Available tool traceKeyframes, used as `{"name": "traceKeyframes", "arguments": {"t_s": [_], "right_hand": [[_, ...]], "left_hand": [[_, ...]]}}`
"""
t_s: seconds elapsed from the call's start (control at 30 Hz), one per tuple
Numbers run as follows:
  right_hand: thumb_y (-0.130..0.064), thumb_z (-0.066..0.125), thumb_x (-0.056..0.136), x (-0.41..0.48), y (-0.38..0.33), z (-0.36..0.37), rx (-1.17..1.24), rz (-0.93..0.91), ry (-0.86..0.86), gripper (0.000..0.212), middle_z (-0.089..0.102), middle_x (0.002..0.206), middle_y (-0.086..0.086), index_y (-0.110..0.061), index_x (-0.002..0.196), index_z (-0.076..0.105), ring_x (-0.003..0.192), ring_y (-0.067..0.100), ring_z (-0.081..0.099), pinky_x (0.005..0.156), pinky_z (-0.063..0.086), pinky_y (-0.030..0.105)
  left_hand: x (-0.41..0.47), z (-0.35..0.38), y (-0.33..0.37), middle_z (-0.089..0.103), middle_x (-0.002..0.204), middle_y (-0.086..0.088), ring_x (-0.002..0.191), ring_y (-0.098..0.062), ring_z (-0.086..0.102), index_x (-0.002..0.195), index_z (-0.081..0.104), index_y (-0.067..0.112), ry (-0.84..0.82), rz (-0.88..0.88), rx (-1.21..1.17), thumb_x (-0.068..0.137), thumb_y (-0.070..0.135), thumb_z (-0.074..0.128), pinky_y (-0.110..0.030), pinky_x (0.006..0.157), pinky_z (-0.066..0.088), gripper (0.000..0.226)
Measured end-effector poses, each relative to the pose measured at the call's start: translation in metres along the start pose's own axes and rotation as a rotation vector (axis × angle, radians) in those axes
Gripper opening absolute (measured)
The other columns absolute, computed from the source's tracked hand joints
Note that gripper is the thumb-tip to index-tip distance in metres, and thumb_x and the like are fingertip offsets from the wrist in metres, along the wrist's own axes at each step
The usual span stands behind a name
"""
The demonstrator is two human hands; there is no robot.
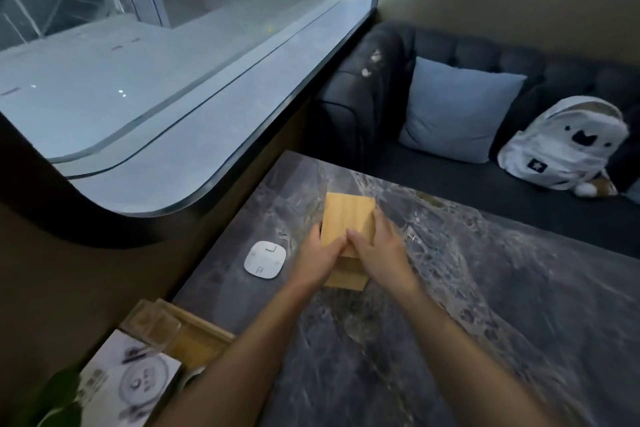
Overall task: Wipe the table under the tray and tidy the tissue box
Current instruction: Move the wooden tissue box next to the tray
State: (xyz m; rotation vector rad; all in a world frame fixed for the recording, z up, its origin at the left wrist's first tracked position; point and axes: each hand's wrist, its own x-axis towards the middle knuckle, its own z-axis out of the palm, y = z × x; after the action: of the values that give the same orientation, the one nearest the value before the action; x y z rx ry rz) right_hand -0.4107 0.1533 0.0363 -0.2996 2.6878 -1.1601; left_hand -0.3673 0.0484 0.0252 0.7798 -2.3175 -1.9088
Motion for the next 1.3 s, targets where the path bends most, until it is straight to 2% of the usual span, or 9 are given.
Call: {"name": "traceKeyframes", "arguments": {"t_s": [0.2,0.37,0.5,0.57,0.7,0.83,1.07,1.2,1.3], "right_hand": [[-0.035,0.051,0.091,0.006,0.001,0.003,0.088,0.028,-0.018,0.066,0.028,0.15,0.014,-0.011,0.143,0.019,0.136,0.028,0.027,0.109,0.024,0.035],[-0.052,0.069,0.072,0.015,-0.001,-0.003,0.089,0.175,-0.009,0.093,0.039,0.137,0.025,-0.009,0.139,0.021,0.124,0.038,0.041,0.099,0.037,0.043],[-0.055,0.073,0.064,0.018,0.01,-0.017,0.142,0.28,-0.026,0.101,0.03,0.14,0.02,-0.017,0.141,0.02,0.126,0.036,0.037,0.099,0.037,0.044],[-0.055,0.075,0.06,0.02,0.018,-0.026,0.226,0.326,-0.061,0.102,0.03,0.141,0.013,-0.019,0.141,0.023,0.126,0.033,0.038,0.097,0.039,0.042],[-0.052,0.072,0.049,0.013,0.039,-0.043,0.456,0.375,-0.074,0.093,0.053,0.125,0.009,-0.023,0.132,0.039,0.108,0.029,0.053,0.094,0.047,0.052],[-0.049,0.064,0.06,0.0,0.061,-0.042,0.635,0.379,-0.046,0.081,0.054,0.122,0.007,-0.027,0.133,0.039,0.106,0.028,0.054,0.093,0.047,0.053],[-0.026,0.051,0.087,-0.016,0.089,-0.027,0.937,0.37,0.067,0.04,0.058,0.121,0.011,-0.018,0.126,0.05,0.105,0.026,0.056,0.089,0.046,0.045],[-0.029,0.056,0.088,-0.018,0.097,-0.019,0.756,0.328,0.039,0.044,0.058,0.126,0.007,-0.022,0.131,0.047,0.109,0.023,0.057,0.097,0.046,0.05],[-0.034,0.055,0.089,-0.015,0.097,-0.019,0.701,0.317,0.088,0.045,0.057,0.123,0.001,-0.024,0.132,0.045,0.109,0.02,0.055,0.097,0.046,0.048]], "left_hand": [[0.004,0.012,-0.001,0.061,0.12,-0.012,0.105,-0.024,0.057,0.126,0.048,0.011,0.005,-0.039,-0.169,0.087,0.024,0.054,-0.031,0.081,0.042,0.041],[-0.003,0.027,0.009,0.062,0.117,-0.009,0.104,-0.02,0.059,0.121,0.046,0.011,-0.09,0.055,-0.209,0.077,0.032,0.044,-0.031,0.083,0.049,0.049],[-0.008,0.029,0.008,0.042,0.14,-0.001,0.125,-0.015,0.044,0.145,0.019,0.016,-0.288,0.054,-0.221,0.086,0.011,0.055,-0.03,0.101,0.041,0.069],[-0.008,0.028,0.005,0.028,0.149,0.001,0.135,-0.015,0.031,0.147,0.016,0.02,-0.336,0.061,-0.198,0.086,0.012,0.057,-0.028,0.105,0.032,0.074],[-0.006,0.025,0.001,0.04,0.144,-0.004,0.122,-0.01,0.04,0.135,0.041,0.013,-0.232,0.093,-0.218,0.079,0.019,0.062,-0.02,0.092,0.037,0.06],[0.002,0.022,-0.02,0.043,0.142,-0.012,0.126,-0.022,0.043,0.135,0.039,0.006,-0.013,-0.079,-0.206,0.088,0.017,0.055,-0.025,0.094,0.035,0.052],[-0.003,0.036,-0.032,0.038,0.146,-0.008,0.134,-0.021,0.035,0.141,0.032,0.01,-0.161,-0.159,-0.288,0.093,0.023,0.045,-0.027,0.1,0.03,0.051],[-0.005,0.045,-0.029,0.061,0.111,0.001,0.101,-0.012,0.057,0.128,0.049,0.009,-0.201,-0.099,-0.282,0.093,0.016,0.044,-0.01,0.073,0.046,0.035],[-0.002,0.042,-0.029,0.055,0.129,-0.006,0.105,-0.013,0.052,0.133,0.044,0.012,-0.178,-0.127,-0.225,0.092,0.023,0.048,-0.019,0.079,0.043,0.043]]}}
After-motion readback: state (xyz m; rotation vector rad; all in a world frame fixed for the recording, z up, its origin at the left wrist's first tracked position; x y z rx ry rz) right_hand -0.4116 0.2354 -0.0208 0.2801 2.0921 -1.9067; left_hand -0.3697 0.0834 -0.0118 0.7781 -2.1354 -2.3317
